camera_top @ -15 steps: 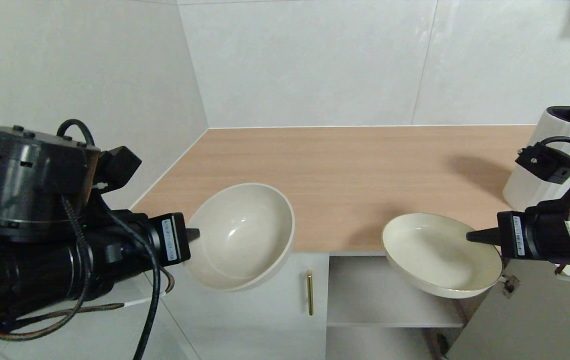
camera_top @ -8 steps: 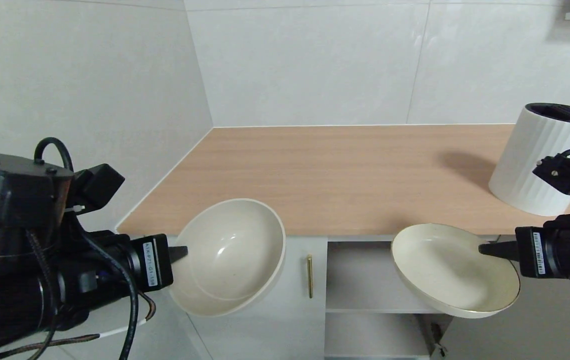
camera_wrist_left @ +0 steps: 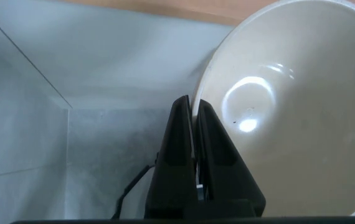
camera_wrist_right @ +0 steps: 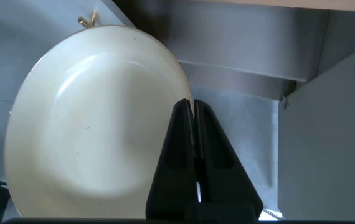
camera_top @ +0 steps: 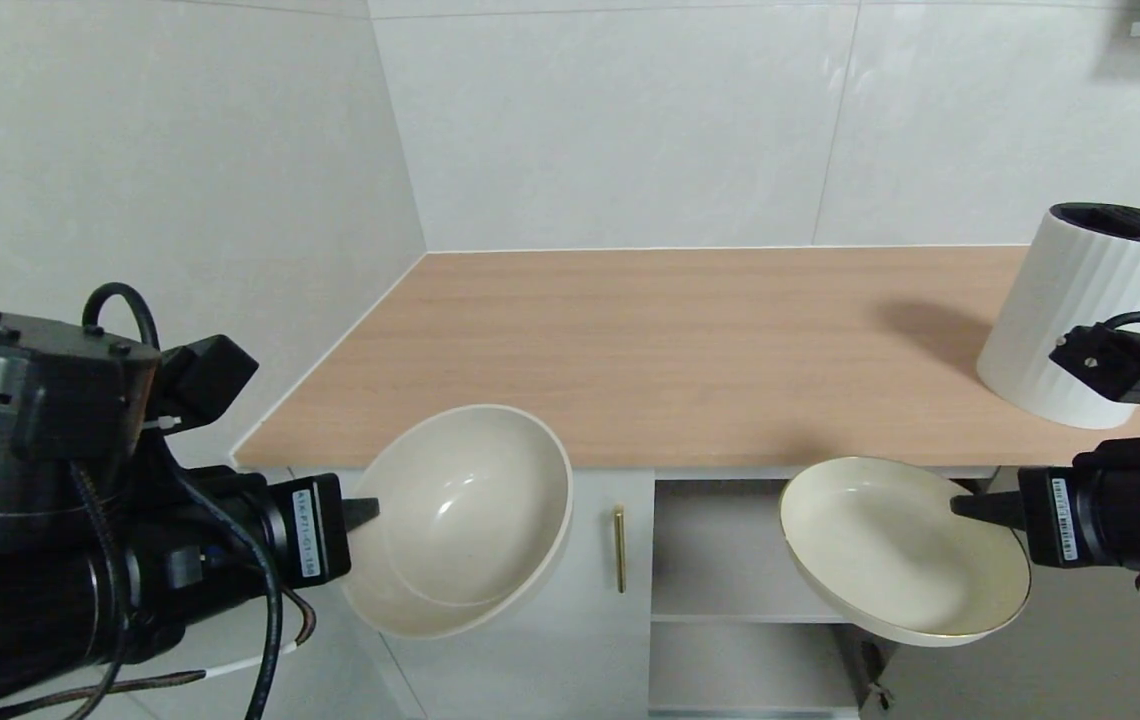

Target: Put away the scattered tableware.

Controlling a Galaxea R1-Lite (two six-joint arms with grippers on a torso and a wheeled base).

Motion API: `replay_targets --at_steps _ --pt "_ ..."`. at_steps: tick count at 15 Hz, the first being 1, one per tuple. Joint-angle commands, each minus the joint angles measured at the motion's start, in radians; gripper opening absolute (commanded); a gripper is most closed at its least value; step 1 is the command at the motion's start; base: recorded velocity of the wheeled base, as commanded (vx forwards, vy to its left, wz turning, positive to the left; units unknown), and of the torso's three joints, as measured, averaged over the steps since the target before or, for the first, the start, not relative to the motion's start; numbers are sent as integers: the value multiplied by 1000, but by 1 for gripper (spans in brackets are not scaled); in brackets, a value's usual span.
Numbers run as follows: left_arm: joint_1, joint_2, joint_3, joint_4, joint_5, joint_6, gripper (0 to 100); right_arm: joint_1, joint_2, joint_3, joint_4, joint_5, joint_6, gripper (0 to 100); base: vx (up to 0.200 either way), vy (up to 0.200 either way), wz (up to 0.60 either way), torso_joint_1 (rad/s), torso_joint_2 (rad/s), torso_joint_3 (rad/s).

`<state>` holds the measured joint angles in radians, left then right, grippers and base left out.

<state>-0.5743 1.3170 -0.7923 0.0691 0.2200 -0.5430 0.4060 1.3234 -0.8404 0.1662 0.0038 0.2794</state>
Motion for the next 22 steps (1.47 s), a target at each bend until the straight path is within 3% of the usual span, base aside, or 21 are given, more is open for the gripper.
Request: replay_targets --at_steps 1,15,22 --pt "-1 8 1 0 -1 0 0 1 22 11 -5 -1 0 0 0 0 0 0 0 0" --pt "-1 34 13 0 -1 0 0 2 54 30 -33 -1 -2 0 0 0 0 -155 441 274" --pt "-3 39 13 0 -1 0 0 2 68 32 -33 -2 -2 0 0 0 0 -73 316 233"
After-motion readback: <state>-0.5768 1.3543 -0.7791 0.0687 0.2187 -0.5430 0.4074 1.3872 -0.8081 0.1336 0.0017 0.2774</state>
